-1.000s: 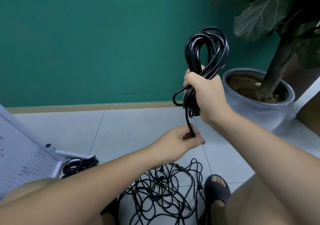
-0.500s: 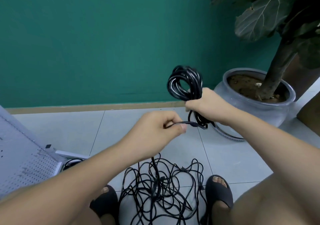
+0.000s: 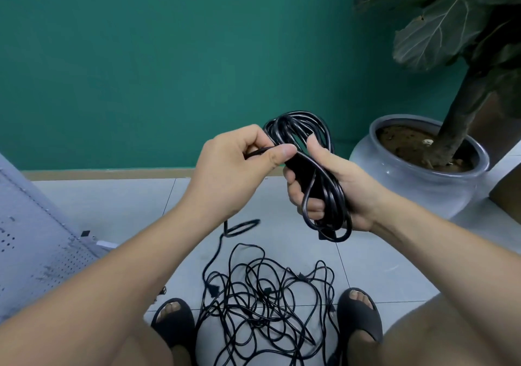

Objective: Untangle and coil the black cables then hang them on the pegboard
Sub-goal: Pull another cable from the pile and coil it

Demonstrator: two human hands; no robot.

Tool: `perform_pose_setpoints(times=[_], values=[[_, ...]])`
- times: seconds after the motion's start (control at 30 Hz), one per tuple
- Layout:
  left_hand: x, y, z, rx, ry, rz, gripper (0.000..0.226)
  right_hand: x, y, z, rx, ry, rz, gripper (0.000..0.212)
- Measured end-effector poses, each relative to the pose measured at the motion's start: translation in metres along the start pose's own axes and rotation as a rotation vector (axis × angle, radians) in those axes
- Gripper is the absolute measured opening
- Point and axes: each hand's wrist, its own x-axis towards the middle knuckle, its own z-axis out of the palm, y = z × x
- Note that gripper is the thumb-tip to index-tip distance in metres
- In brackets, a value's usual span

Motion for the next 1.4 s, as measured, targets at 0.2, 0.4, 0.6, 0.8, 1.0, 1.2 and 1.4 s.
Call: perform_pose_setpoints(times=[0.2,0.4,0.6,0.8,1.0,1.2,1.4], values=[[-0.002,0.005,-0.005,0.054,0.012,0.045,0.040,-0.003,-0.006,-0.002,-0.333,0.112,-0.060,0.025],[-0.004,0.010,-0.006,0.217,-0.057,0.172,0.045,0.000,0.000,0.002,-0.804,0.145,0.118,0.027],[0.005,0.002,-0.005,0.134,-0.079,0.070,0.049,-0.003,0.004,0.017,-0.817,0.017,0.129,0.017],[0.010,-0.009,0.004,0.081,-0.044,-0.094,0.065,-0.004,0.004,0.016,-0.780,0.116,-0.024,0.016],[0.008,-0.001,0.012,-0.304,-0.097,-0.322,0.072,-0.001,0.004,0.017,-0.760,0.196,-0.112,0.030],[0.014,-0.003,0.015,-0.495,-0.101,-0.384,0.075,0.009,0.014,0.021,-0.696,0.263,-0.112,0.023],[0.019,-0.001,0.017,-0.595,-0.181,-0.455,0.039,0.012,0.017,0.025,-0.514,0.126,-0.041,0.039]])
